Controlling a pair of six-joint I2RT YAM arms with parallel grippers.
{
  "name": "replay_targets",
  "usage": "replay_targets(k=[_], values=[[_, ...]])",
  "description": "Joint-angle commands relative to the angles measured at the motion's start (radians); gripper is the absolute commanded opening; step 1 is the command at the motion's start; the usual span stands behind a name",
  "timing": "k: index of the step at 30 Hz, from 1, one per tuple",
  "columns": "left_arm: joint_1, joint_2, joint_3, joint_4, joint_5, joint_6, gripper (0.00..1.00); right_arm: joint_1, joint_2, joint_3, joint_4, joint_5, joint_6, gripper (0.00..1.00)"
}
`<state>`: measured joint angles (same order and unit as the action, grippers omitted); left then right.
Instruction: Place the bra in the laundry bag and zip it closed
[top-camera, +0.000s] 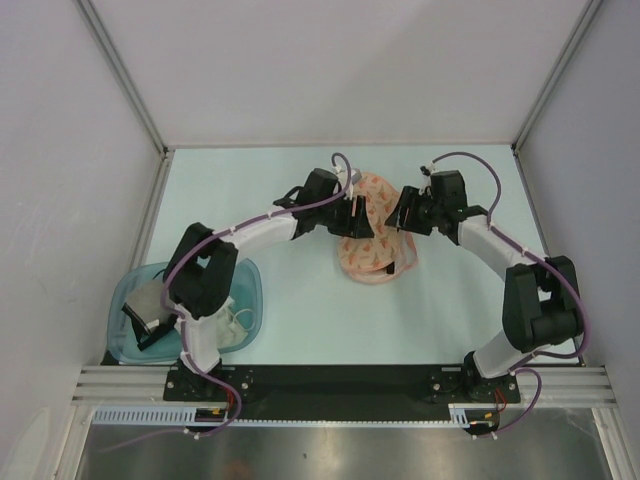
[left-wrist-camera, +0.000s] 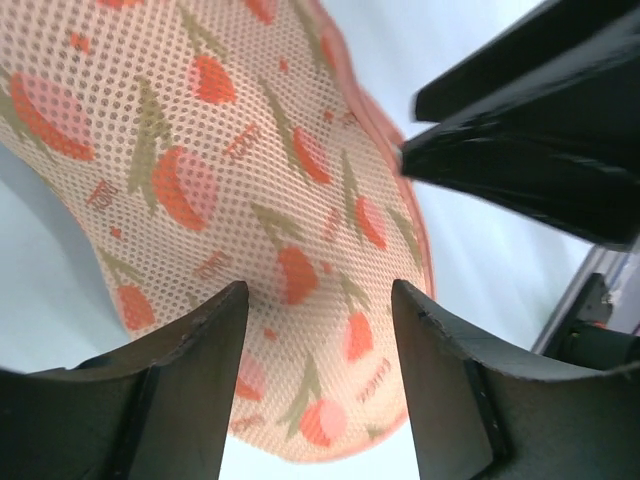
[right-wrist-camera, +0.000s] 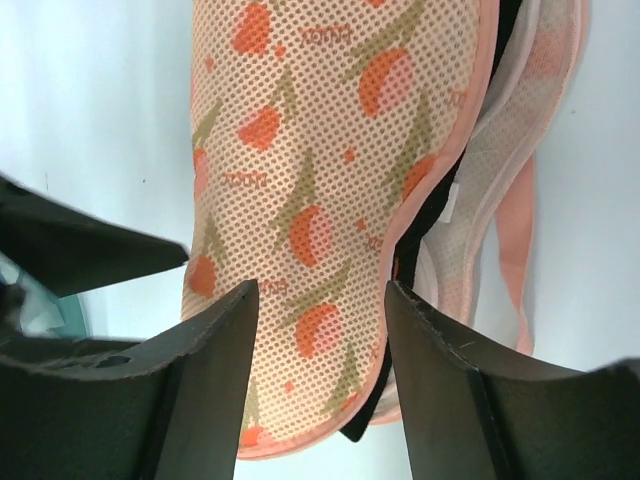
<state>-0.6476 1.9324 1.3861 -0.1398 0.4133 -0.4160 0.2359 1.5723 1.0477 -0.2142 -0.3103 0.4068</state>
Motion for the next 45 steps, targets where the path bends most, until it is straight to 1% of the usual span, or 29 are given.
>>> replay_targets(k=[1, 5, 9, 10, 12, 14, 17, 18, 19, 20, 21, 22, 23, 24, 25, 26, 28, 29, 31, 32, 33, 35, 39, 45], values=[[-0.001, -0.081, -0.002, 0.022, 0.001, -0.007, 0.65, 0.006, -0.009, 0.032, -0.022, 0.005, -0.007, 0.59], [-0.003, -0.01, -0.012, 0.031, 0.044, -0.017, 0.6, 0.014, 0.009, 0.038, -0.004, -0.004, 0.006, 0.59], [-0.003, 0.027, -0.027, 0.048, 0.047, -0.024, 0.6, 0.02, 0.031, 0.049, -0.002, -0.024, 0.012, 0.6], [-0.003, 0.017, -0.036, 0.046, 0.03, -0.015, 0.61, 0.017, 0.034, 0.045, 0.001, -0.032, 0.013, 0.6], [-0.003, -0.022, -0.05, 0.043, -0.002, -0.004, 0.71, 0.014, 0.035, 0.029, 0.01, -0.05, 0.02, 0.64], [-0.004, -0.093, -0.068, 0.04, -0.054, 0.017, 0.77, 0.006, 0.029, 0.011, 0.021, -0.065, 0.029, 0.64], [-0.023, -0.187, -0.087, 0.039, -0.134, 0.058, 0.79, -0.026, -0.004, -0.066, 0.113, -0.108, 0.088, 0.65], [-0.046, -0.208, -0.091, 0.048, -0.155, 0.071, 0.8, -0.035, -0.012, -0.086, 0.131, -0.131, 0.122, 0.65], [-0.061, -0.222, -0.099, 0.051, -0.213, 0.107, 0.8, -0.046, -0.02, -0.121, 0.147, -0.141, 0.138, 0.65], [-0.099, -0.231, -0.088, 0.048, -0.247, 0.161, 0.81, -0.064, -0.03, -0.144, 0.163, -0.145, 0.16, 0.68], [-0.118, -0.211, -0.073, 0.034, -0.318, 0.189, 0.79, -0.085, -0.035, -0.153, 0.167, -0.144, 0.17, 0.69], [-0.153, -0.191, -0.055, -0.006, -0.35, 0.207, 0.76, -0.095, -0.047, -0.161, 0.167, -0.135, 0.178, 0.69], [-0.165, -0.169, -0.003, -0.026, -0.375, 0.235, 0.71, -0.107, -0.055, -0.181, 0.167, -0.127, 0.197, 0.7], [-0.176, -0.118, 0.022, -0.043, -0.411, 0.246, 0.59, -0.118, -0.064, -0.19, 0.167, -0.121, 0.207, 0.7], [-0.194, -0.093, 0.045, -0.053, -0.448, 0.256, 0.54, -0.142, -0.09, -0.205, 0.173, -0.118, 0.213, 0.7], [-0.201, -0.07, 0.095, -0.061, -0.47, 0.261, 0.53, -0.153, -0.103, -0.216, 0.177, -0.116, 0.224, 0.7], [-0.208, 0.011, 0.155, -0.098, -0.504, 0.264, 0.53, -0.181, -0.135, -0.245, 0.177, -0.108, 0.227, 0.7], [-0.21, 0.04, 0.213, -0.104, -0.511, 0.269, 0.55, -0.188, -0.165, -0.253, 0.177, -0.107, 0.225, 0.7], [-0.216, 0.113, 0.269, -0.141, -0.548, 0.275, 0.57, -0.207, -0.195, -0.275, 0.167, -0.108, 0.213, 0.7], [-0.218, 0.132, 0.322, -0.155, -0.565, 0.276, 0.57, -0.227, -0.221, -0.281, 0.162, -0.111, 0.207, 0.69], [-0.221, 0.149, 0.339, -0.164, -0.583, 0.281, 0.56, -0.228, -0.231, -0.291, 0.154, -0.118, 0.195, 0.69], [-0.222, 0.193, 0.379, -0.173, -0.605, 0.293, 0.54, -0.274, -0.248, -0.299, 0.147, -0.141, 0.179, 0.69], [-0.222, 0.244, 0.424, -0.201, -0.608, 0.286, 0.49, -0.31, -0.273, -0.31, 0.125, -0.168, 0.155, 0.69], [-0.225, 0.286, 0.438, -0.216, -0.614, 0.269, 0.48, -0.317, -0.284, -0.316, 0.125, -0.194, 0.144, 0.69]])
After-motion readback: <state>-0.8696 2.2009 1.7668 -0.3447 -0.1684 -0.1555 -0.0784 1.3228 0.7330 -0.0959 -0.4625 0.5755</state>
